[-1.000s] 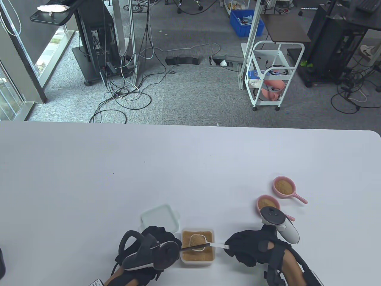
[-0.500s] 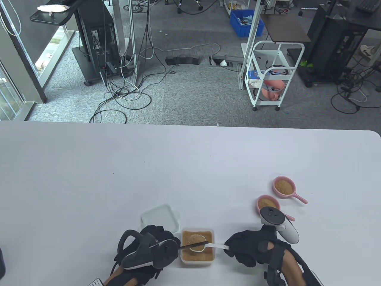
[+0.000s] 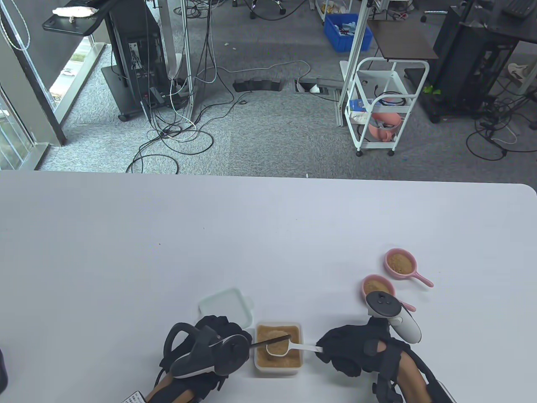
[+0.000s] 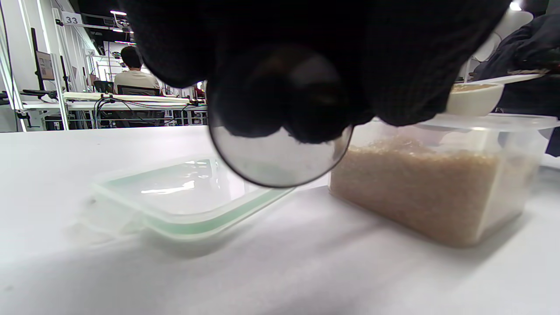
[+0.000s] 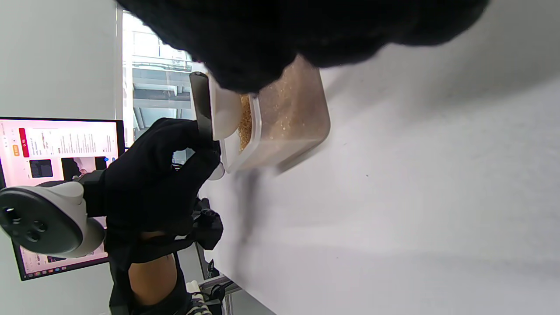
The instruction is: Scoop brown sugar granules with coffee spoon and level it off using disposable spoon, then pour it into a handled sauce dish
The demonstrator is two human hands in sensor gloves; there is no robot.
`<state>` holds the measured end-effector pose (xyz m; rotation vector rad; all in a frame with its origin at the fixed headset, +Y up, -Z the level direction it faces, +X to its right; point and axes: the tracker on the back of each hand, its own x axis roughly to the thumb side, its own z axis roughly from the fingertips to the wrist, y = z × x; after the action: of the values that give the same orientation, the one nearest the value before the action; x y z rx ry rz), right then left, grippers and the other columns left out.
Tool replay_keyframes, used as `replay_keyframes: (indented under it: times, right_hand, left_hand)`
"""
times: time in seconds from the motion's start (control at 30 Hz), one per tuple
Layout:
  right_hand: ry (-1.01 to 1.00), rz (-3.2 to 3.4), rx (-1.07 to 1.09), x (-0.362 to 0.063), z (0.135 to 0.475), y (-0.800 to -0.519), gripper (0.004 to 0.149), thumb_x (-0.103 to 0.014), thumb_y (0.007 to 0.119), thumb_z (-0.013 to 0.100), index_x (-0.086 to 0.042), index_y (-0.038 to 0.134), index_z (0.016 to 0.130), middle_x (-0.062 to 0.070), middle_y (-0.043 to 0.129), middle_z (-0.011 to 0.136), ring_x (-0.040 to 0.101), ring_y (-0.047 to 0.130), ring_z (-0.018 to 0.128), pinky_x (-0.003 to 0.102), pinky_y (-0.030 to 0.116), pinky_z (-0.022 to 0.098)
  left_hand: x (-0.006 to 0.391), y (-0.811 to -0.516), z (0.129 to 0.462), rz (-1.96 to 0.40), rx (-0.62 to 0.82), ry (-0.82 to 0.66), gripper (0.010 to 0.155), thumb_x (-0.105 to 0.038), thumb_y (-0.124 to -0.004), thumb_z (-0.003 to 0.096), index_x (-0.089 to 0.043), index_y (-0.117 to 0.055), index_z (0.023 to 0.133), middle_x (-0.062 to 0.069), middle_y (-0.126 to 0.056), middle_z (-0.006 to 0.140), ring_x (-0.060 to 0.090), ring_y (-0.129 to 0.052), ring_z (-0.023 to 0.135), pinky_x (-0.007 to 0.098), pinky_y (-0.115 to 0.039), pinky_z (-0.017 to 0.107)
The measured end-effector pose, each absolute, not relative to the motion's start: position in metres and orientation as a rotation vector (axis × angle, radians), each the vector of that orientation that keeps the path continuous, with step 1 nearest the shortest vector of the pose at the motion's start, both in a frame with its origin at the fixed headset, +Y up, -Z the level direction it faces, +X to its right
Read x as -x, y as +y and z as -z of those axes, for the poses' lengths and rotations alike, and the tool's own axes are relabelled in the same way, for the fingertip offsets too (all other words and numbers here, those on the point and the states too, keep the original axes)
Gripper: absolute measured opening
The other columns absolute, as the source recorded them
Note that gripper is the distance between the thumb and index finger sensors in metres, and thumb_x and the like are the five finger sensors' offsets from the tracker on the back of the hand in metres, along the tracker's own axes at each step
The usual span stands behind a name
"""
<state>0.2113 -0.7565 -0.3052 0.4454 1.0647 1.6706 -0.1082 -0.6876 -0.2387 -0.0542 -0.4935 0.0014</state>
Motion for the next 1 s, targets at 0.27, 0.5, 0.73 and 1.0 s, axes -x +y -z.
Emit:
replay_keyframes:
  times: [0.27, 0.5, 0.73, 1.0]
  right_hand:
    - [1.072, -1.666, -0.450, -0.2110, 0.3047, -0.7564, 0.045, -0.035, 0.075, 0.052, -0.006, 0.084, 0.086, -0.001, 0.096, 0.043, 0.022, 0.093, 0.020, 0.052, 0.077, 0.040]
    - [1.079, -1.661, -0.452, -0.2108, 0.3042, -0.7565, 0.045, -0.035, 0.075, 0.053, -0.006, 0.084, 0.086, -0.001, 0.096, 0.043, 0.022, 0.093, 0.020, 0.052, 0.077, 0.040]
    - [1.085, -1.659, -0.452, -0.2109, 0.3039, -0.7565, 0.045, -0.035, 0.075, 0.053, -0.006, 0.084, 0.086, -0.001, 0.096, 0.043, 0.022, 0.093, 0.020, 0.052, 0.077, 0.040]
    - [1.085, -1.663, -0.446, -0.2116, 0.3040, -0.7564, 0.045, -0.035, 0.075, 0.053, -0.006, 0.084, 0.086, -0.001, 0.096, 0.043, 0.022, 0.093, 0.020, 0.052, 0.077, 0.040]
  left_hand:
    - [0.1102, -0.6870, 0.2406, 0.001, 0.050, -0.478, 0.041, -0.054, -0.085, 0.0421, -0.043, -0.089, 0.082, -0.015, -0.098, 0.077, 0.012, -0.102, 0.074, 0.044, -0.076, 0.072]
    - [0.1116, -0.6870, 0.2418, -0.004, 0.043, -0.470, 0.041, -0.054, -0.085, 0.0422, -0.043, -0.089, 0.082, -0.016, -0.098, 0.077, 0.012, -0.102, 0.074, 0.045, -0.076, 0.072]
    - [0.1133, -0.6876, 0.2435, -0.003, 0.043, -0.461, 0.041, -0.054, -0.085, 0.0421, -0.043, -0.089, 0.082, -0.015, -0.098, 0.077, 0.012, -0.102, 0.074, 0.044, -0.076, 0.072]
    - [0.1155, -0.6885, 0.2460, -0.008, 0.046, -0.450, 0.041, -0.054, -0.085, 0.0421, -0.044, -0.088, 0.082, -0.016, -0.098, 0.077, 0.012, -0.102, 0.074, 0.044, -0.076, 0.072]
